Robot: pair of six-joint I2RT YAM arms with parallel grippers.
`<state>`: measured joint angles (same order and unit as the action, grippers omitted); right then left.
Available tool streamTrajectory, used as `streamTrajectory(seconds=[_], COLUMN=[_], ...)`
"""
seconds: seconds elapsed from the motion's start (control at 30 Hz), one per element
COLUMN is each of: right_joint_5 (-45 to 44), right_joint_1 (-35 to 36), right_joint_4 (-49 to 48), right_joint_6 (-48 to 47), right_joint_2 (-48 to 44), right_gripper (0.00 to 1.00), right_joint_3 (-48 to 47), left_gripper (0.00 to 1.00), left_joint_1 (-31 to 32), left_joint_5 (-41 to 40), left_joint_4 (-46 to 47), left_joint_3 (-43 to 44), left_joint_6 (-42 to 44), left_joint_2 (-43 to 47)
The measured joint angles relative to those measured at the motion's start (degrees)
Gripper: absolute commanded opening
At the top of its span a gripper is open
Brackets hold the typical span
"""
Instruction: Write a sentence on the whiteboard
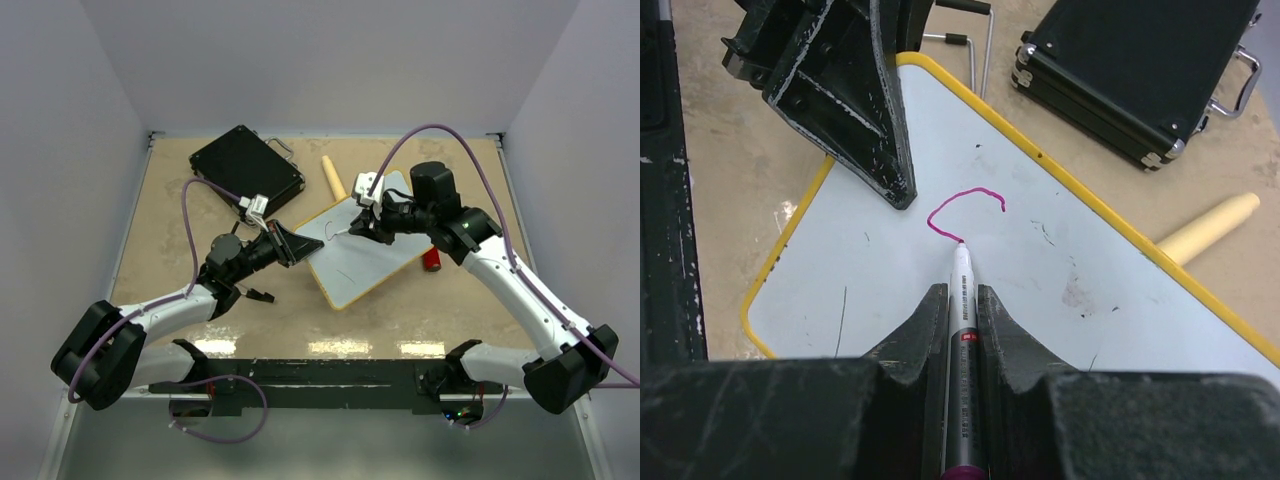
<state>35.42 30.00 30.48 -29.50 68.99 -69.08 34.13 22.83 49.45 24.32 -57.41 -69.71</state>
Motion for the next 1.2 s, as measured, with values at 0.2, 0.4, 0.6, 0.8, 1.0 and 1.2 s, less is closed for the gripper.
streamTrajectory(seconds=[0.2,0.4,0.6,0.8,1.0,1.2], right_joint_5=[1.8,3.6,1.9,-1.5,-0.9,1.2], right_joint_1=[0.0,0.0,0.0,0.0,0.0,0.0], right_joint_4=[0.0,-0.2,-0.7,-1.5,-0.5,3.0], right_joint_6=[0.1,0.5,1.5,2.2,0.5,-3.0], right_joint_2=[0.7,1.9,1.7,0.4,0.3,0.3], right_gripper=[0.0,0.0,0.0,0.0,0.0,0.0], right_joint_3=[-0.2,-0.5,-0.4,-0.4,-0.4,-0.4], left_gripper=[0.0,0.0,0.0,0.0,0.0,0.0], left_joint_1=[0.0,-0.1,-0.2,-0.3,-0.3,-0.3], left_joint_5=[0.0,0.0,0.0,0.1,0.4,0.5], left_joint_4=[0.0,-0.4,-0.6,-0.2,-0.2,-0.2], left_joint_3=[0.0,0.0,0.0,0.0,0.0,0.0], left_joint_6=[0.0,0.0,0.0,0.0,0.0,0.0], left_joint_2=[0.0,0.0,0.0,0.0,0.0,0.0])
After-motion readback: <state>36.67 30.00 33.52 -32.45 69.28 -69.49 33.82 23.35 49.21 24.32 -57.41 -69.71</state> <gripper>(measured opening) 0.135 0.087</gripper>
